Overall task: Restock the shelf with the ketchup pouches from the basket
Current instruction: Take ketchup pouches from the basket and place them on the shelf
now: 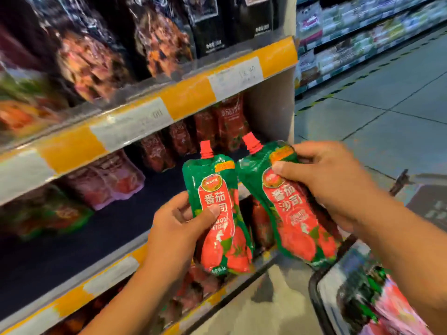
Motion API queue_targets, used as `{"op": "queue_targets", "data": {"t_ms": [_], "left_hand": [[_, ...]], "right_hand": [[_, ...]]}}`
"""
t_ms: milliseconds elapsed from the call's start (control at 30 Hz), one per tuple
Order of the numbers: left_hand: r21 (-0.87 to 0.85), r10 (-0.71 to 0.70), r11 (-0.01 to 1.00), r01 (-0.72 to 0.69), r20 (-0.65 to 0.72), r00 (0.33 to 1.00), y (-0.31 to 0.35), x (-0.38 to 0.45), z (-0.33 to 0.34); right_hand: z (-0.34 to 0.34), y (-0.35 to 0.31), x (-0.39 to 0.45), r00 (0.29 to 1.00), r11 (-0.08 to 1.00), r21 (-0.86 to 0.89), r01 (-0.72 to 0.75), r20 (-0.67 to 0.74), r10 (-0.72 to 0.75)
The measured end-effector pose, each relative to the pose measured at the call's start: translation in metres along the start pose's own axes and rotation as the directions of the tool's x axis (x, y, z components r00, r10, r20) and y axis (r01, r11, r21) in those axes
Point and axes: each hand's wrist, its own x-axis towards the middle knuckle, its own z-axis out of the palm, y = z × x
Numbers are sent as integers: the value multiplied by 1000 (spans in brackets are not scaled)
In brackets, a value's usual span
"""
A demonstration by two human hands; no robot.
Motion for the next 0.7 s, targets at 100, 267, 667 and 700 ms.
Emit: {"op": "queue_targets", "data": {"t_ms": [100, 267, 667, 700], "left_hand": [[14, -34, 999, 35, -50, 998, 9, 2, -15], [91, -54, 993, 73, -197, 979, 18, 25, -35], [-97, -127, 991, 96, -398, 909, 20, 113, -48], [-100, -113, 992, 80, -388, 915, 20, 124, -49]], "right_hand": [[32, 11, 14, 993, 991, 68, -118, 26, 116], [56, 26, 23, 988, 985, 78, -153, 38, 151], [28, 20, 12, 993, 970, 216, -116, -9, 120], [25, 20, 12, 992, 969, 217, -116, -19, 123]]}}
